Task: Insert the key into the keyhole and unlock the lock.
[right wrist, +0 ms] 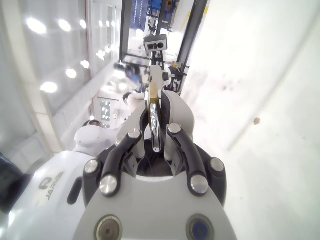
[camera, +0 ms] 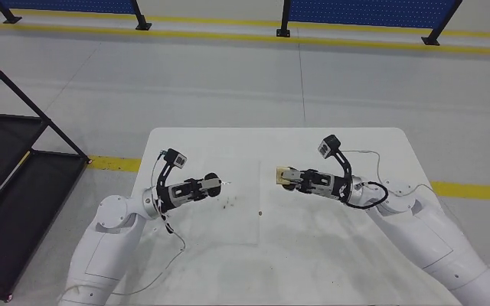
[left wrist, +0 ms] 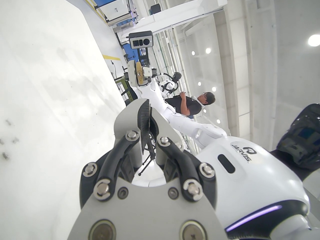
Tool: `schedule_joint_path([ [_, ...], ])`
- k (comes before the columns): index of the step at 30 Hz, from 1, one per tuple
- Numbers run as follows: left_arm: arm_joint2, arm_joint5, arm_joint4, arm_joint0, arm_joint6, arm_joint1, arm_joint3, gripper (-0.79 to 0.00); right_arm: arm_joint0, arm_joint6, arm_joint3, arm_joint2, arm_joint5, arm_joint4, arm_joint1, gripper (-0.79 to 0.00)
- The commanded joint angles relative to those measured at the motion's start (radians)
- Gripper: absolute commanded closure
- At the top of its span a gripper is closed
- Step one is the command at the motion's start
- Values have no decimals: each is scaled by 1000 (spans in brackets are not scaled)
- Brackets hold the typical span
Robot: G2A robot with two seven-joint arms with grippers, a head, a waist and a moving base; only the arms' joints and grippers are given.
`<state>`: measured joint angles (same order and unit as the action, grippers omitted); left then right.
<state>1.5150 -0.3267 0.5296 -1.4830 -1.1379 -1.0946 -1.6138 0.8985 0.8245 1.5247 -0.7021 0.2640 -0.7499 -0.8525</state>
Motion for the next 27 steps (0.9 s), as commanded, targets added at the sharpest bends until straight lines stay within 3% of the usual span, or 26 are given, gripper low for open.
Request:
schedule_joint_path([
  [1,-23,-4,-6,8,16,-2,4,0,-2,-11,9,5,-14,15,-8,0],
  [17,-166,-29,-101,73,158,-20,37,0,34,-83,59,-19,-108,138,-35,0],
  [27,-186,-28,-145,76,211,-23,30,0,50,-112,70,-33,-117,159,-41,0],
])
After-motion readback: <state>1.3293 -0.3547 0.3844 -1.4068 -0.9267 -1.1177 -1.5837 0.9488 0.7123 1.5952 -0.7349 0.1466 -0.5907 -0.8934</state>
